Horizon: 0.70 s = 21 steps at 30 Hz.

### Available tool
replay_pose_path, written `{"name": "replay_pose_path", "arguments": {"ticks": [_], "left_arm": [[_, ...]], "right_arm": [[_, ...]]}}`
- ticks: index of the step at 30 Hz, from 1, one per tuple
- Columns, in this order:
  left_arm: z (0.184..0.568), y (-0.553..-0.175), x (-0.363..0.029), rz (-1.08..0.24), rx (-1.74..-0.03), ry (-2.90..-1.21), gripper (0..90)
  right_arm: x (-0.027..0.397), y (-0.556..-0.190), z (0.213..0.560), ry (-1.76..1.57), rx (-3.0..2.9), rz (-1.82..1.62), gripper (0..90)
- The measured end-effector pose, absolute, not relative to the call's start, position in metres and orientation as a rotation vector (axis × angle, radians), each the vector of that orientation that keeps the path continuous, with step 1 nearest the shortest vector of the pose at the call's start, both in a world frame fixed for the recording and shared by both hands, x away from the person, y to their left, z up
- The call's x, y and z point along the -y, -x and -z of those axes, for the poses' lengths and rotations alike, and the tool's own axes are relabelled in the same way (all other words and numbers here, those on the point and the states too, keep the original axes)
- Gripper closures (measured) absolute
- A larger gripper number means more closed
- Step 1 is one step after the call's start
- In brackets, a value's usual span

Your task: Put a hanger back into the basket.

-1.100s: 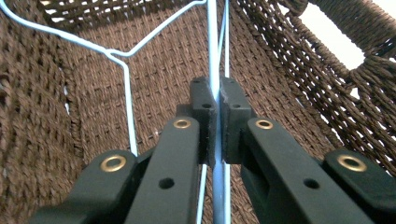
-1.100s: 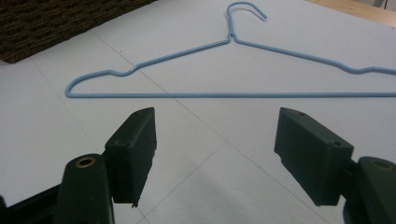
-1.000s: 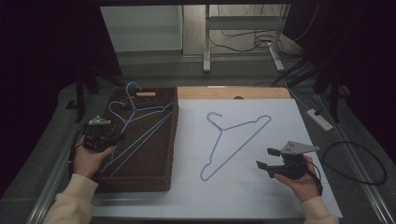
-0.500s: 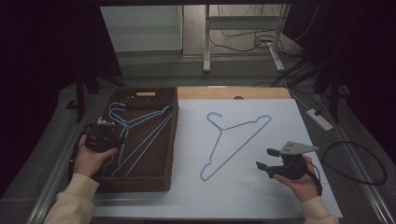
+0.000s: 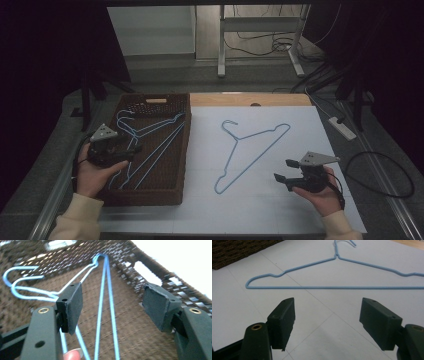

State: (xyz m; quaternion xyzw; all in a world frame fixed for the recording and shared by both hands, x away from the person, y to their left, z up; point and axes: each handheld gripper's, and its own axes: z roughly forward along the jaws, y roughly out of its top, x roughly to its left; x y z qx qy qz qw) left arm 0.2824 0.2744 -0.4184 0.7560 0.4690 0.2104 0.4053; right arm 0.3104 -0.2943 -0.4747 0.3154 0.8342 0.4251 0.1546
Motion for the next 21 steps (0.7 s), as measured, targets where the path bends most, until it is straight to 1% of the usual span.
{"name": "replay_pose_path", "arguments": {"ticks": [7, 13, 21], "left_arm": [[0.415, -0.267, -0.253, -0.498, -1.091, -1.883, 33.1], [0.415, -0.262, -0.234, -0.459, -1.023, -1.878, 33.1], [0.420, -0.255, -0.221, -0.444, -0.978, -1.880, 33.0]], "right_arm": [[0.295, -0.310, 0.475, -0.904, -2.395, -1.213, 29.4], [0.294, -0.310, 0.476, -0.901, -2.400, -1.209, 29.3], [0.295, -0.310, 0.476, -0.901, -2.397, -1.211, 29.3]]}}
